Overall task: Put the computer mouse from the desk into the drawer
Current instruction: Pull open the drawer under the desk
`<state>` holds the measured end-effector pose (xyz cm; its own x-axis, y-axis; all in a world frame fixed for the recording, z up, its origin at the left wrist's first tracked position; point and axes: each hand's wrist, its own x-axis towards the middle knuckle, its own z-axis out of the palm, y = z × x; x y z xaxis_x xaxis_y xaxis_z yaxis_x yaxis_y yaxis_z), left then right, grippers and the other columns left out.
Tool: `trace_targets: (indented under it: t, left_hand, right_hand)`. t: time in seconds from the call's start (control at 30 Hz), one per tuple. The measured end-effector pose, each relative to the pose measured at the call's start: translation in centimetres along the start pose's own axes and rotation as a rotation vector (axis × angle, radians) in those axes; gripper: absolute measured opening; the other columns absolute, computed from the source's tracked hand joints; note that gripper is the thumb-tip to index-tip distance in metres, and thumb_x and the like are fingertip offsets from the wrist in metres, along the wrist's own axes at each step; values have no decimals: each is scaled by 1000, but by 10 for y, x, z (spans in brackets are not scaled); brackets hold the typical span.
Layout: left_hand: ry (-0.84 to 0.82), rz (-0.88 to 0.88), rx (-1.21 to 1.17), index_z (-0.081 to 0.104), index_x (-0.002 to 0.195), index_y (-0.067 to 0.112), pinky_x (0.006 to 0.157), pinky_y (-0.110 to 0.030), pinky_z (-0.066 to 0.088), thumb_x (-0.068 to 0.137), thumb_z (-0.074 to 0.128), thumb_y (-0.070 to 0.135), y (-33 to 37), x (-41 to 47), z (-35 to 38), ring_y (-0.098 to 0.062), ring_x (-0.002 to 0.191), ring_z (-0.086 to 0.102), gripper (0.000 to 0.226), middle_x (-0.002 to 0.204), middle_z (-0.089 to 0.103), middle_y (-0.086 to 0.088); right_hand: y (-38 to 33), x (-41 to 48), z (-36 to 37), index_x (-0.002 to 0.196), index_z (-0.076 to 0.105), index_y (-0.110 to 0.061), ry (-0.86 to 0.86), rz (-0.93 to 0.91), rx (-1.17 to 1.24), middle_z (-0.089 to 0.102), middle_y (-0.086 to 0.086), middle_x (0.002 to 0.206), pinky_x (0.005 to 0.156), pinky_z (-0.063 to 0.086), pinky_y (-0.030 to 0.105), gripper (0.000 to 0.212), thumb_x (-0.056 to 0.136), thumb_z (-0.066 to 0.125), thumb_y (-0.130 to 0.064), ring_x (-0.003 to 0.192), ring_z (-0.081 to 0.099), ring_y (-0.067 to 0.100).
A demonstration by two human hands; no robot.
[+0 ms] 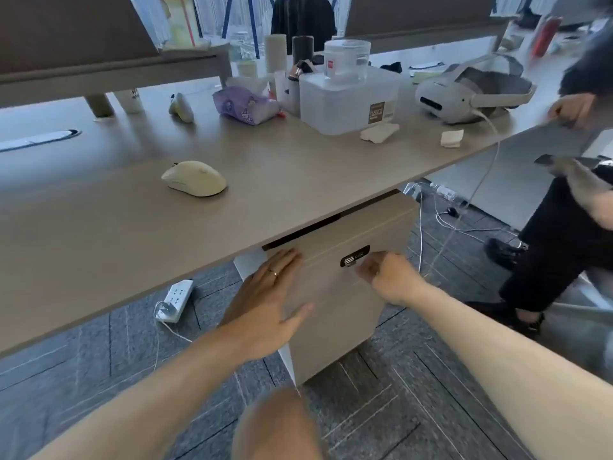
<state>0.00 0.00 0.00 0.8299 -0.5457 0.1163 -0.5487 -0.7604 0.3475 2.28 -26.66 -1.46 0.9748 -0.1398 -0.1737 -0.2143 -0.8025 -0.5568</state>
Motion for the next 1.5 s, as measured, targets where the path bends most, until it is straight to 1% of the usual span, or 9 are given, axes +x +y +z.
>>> trace_targets:
  t: [0.07, 0.2, 0.4, 0.53, 0.83, 1.0, 1.17, 1.3, 1.5]
  left_hand:
    - [0, 16, -9, 5, 164, 29, 122, -26, 1, 102, 40, 57, -2, 1, 0, -1, 154, -6, 77, 171, -2, 16]
    - [-4, 10, 23, 2, 164, 28, 114, -16, -9, 103, 40, 53, 2, 1, 0, 1, 153, -10, 76, 171, -5, 16]
    - [-12, -11, 10, -1, 163, 31, 116, -20, -8, 103, 40, 54, 4, 1, 0, 5, 151, -14, 77, 169, -8, 20]
    - [-29, -36, 24, -3, 163, 33, 118, -25, -5, 103, 38, 56, 6, 1, -3, 4, 152, -14, 76, 169, -9, 21]
    - [-57, -54, 44, 3, 163, 33, 124, -31, 1, 103, 33, 57, 8, 1, -8, 1, 154, -7, 71, 171, -3, 18]
    - [-55, -69, 15, 8, 163, 30, 117, -25, -2, 104, 33, 57, 12, 2, -8, -1, 154, -4, 70, 171, 1, 17]
    - [-91, -105, -3, 10, 163, 27, 121, -33, 3, 104, 34, 55, 18, 4, -9, -5, 155, -1, 70, 172, 2, 13]
    - [-114, -142, 27, 5, 164, 24, 125, -39, 5, 101, 38, 59, 28, 3, -10, -9, 156, -3, 78, 172, -1, 9]
    - [-191, -258, 107, -3, 163, 24, 126, -45, 3, 81, 32, 89, 48, 3, -14, -13, 157, -8, 111, 172, -9, 8]
  right_hand:
    - [1, 10, 11, 95, 73, -11, -11, 100, 226, 75, 15, 97, 83, 56, 40, 35, 85, 64, -43, 94, 70, 35]
    - [-19, 20, 22, 88, 66, -6, -67, 383, 677, 67, 13, 79, 59, 49, 30, 20, 95, 61, -24, 63, 60, 25]
    - [-25, 19, 28, 78, 60, -8, -70, 460, 945, 58, 6, 68, 56, 42, 29, 23, 99, 53, -14, 57, 53, 17]
    - [-26, 20, 36, 74, 58, -11, 4, 482, 1012, 55, 3, 63, 46, 39, 23, 26, 99, 51, -17, 53, 49, 15]
    - [-17, 5, 45, 71, 58, -11, 116, 456, 1035, 55, 5, 62, 53, 38, 28, 26, 95, 54, -15, 53, 46, 18]
    - [9, -42, 42, 76, 62, -7, 180, 371, 1035, 56, 5, 67, 57, 41, 29, 22, 95, 54, -14, 60, 50, 18]
    - [29, -91, 33, 78, 62, -7, 191, 394, 987, 58, 7, 70, 61, 42, 32, 21, 95, 53, -16, 66, 54, 21]
    - [42, -122, 26, 83, 63, -4, 207, 414, 989, 59, 12, 74, 59, 42, 31, 20, 96, 54, -17, 66, 56, 22]
    - [62, -163, 22, 77, 64, -8, 229, 419, 965, 63, 11, 73, 67, 47, 36, 25, 97, 53, -18, 68, 58, 24]
